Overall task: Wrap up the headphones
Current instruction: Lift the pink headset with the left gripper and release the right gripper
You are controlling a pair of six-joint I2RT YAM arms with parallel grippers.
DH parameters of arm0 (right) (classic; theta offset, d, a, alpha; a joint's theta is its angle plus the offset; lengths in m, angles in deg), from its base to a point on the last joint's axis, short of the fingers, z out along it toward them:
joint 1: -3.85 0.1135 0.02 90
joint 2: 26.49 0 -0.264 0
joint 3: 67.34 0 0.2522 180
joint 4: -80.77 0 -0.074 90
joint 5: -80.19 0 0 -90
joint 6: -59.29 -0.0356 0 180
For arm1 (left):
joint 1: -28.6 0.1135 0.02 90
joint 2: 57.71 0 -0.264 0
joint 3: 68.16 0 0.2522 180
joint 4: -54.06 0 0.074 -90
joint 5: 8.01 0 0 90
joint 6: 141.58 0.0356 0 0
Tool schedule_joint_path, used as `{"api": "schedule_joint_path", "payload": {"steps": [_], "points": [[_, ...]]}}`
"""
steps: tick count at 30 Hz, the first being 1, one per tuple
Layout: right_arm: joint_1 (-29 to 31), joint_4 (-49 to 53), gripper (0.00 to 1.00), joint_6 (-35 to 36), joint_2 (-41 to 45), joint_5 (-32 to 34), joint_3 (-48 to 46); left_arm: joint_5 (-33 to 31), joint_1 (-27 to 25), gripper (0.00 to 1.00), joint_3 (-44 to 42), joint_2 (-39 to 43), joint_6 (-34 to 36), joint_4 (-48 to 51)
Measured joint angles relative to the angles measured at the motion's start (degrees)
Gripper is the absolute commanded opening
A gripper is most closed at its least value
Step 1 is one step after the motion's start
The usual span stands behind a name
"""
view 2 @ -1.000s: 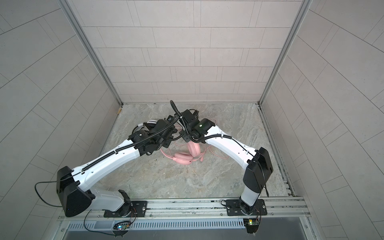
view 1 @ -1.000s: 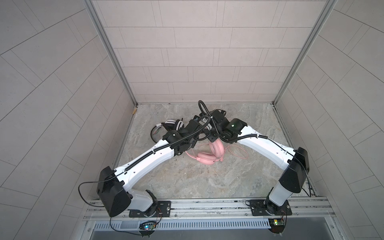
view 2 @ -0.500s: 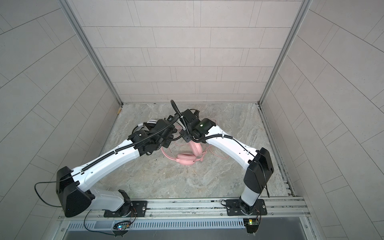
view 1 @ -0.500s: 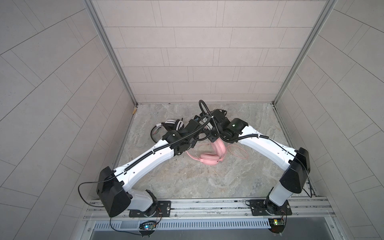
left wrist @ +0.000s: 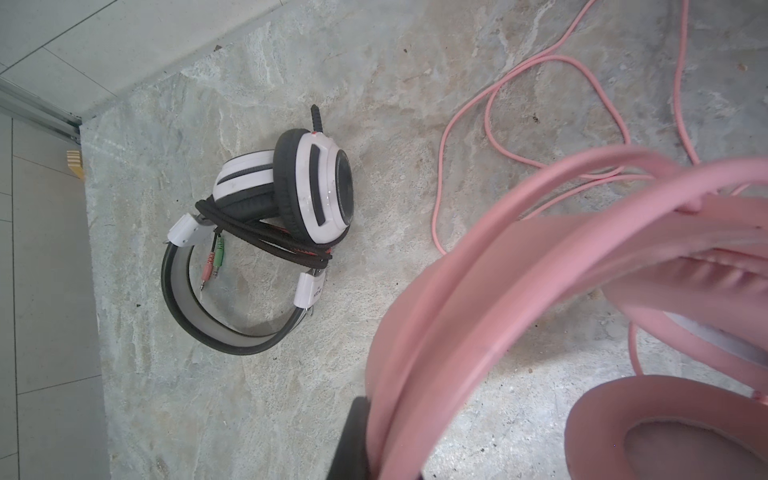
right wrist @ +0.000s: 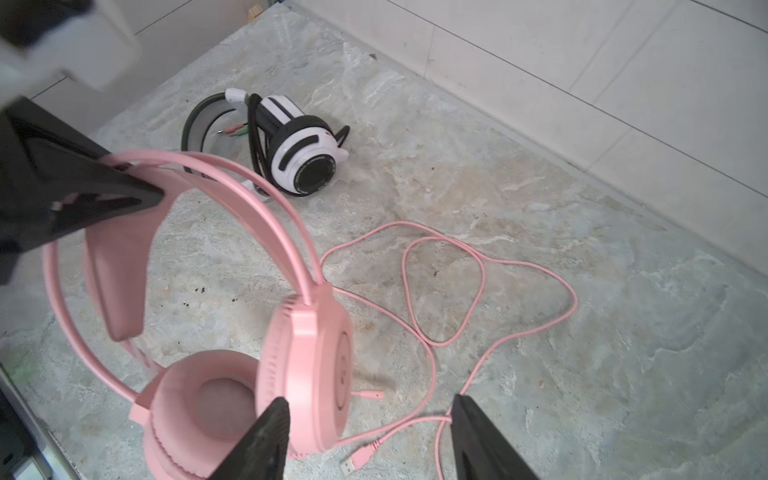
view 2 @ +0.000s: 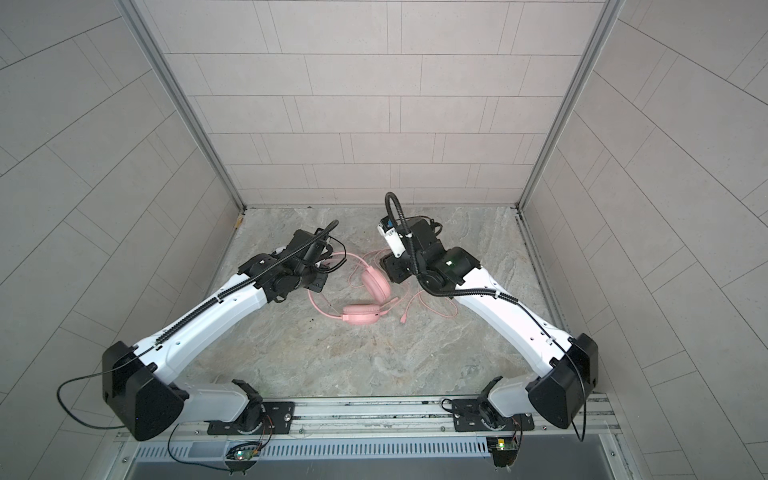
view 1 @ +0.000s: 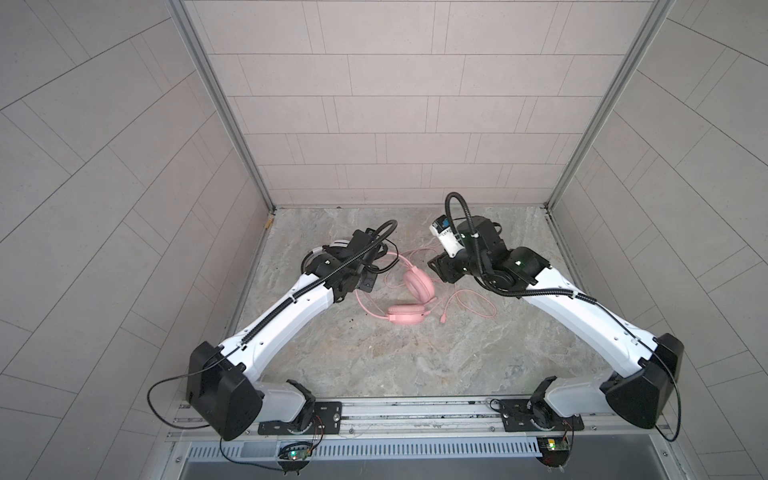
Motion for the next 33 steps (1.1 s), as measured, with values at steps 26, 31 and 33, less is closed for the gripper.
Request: {"api": "schedule_joint_path", "payload": {"steps": [26, 31, 33], "points": [[-14.1, -19.4, 0.69, -11.7, -5.2, -21.0, -26.0, 30.1, 17.9, 0.00, 31.2, 3.1, -8.2, 10.4], [-13.8, -26.3, 0.70, -13.1, -5.2, -22.2, -29.5, 31.8, 18.7, 0.00, 35.7, 1.7, -9.8, 10.5], [-13.6, -29.8, 0.70, -13.8, -5.2, -22.4, -30.8, 32.1, 19.0, 0.00, 36.8, 1.1, -10.4, 10.5]]}}
